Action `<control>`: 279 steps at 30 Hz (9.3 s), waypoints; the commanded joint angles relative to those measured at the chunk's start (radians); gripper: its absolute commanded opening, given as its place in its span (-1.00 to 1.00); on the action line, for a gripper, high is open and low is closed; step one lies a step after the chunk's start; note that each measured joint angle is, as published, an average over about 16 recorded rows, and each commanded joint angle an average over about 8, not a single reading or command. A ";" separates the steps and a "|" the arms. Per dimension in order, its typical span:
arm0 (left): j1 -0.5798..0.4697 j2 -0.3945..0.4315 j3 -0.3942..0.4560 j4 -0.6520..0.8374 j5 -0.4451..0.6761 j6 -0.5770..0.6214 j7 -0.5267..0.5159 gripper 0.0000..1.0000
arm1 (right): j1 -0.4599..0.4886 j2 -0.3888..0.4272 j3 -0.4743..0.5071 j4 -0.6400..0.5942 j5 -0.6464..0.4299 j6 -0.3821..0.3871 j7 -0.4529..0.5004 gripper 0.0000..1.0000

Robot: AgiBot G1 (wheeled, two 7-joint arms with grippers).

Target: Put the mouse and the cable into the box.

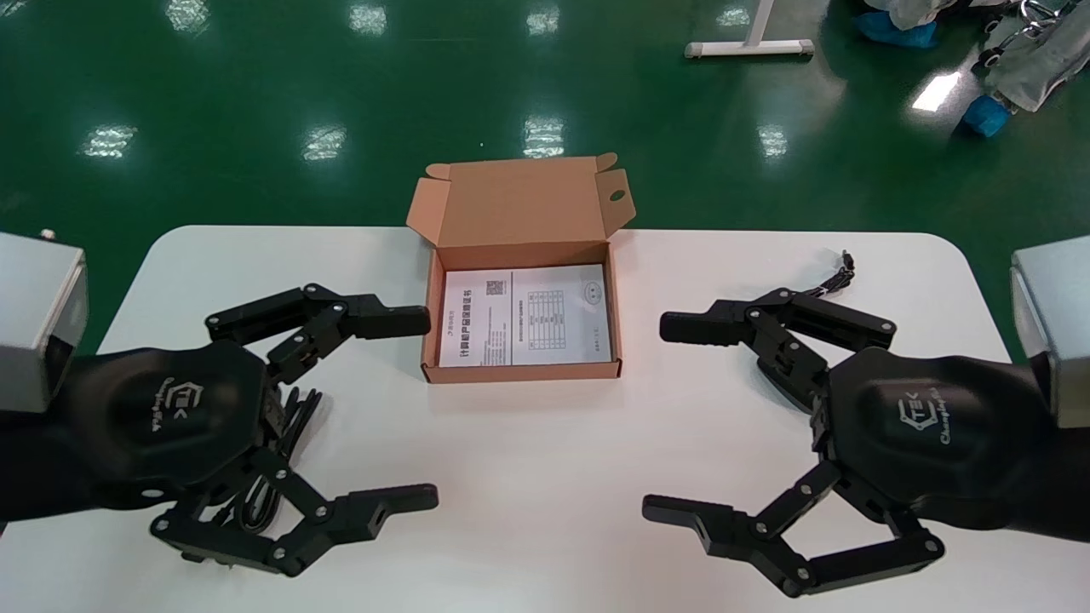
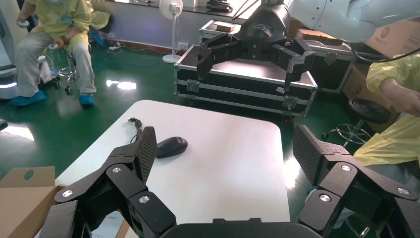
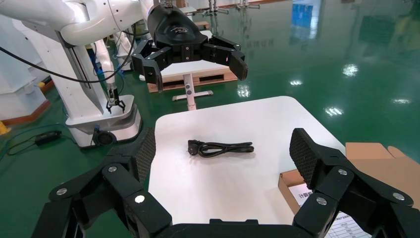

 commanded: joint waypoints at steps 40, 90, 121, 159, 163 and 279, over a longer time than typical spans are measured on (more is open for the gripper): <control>0.583 -0.059 -0.133 0.035 0.129 -0.462 0.379 1.00 | 0.054 -0.116 -0.083 -0.694 -0.455 0.321 -0.456 1.00; 0.840 -0.003 -0.254 0.070 0.116 -0.746 0.493 1.00 | 0.293 -0.318 -0.074 -1.223 -0.470 0.346 -0.754 1.00; 0.845 -0.001 -0.242 0.063 0.117 -0.769 0.460 -0.68 | 0.300 -0.316 -0.089 -1.277 -0.492 0.334 -0.723 -0.63; 0.845 -0.002 -0.242 0.062 0.117 -0.767 0.460 -1.00 | 0.297 -0.317 -0.084 -1.270 -0.483 0.335 -0.731 -1.00; 0.847 0.001 -0.242 0.062 0.115 -0.770 0.457 -1.00 | 0.299 -0.317 -0.081 -1.268 -0.478 0.334 -0.732 -1.00; 0.679 0.022 -0.294 -0.074 0.119 -0.940 0.452 -1.00 | 0.383 -0.584 -0.217 -0.981 -0.536 0.243 -0.794 0.88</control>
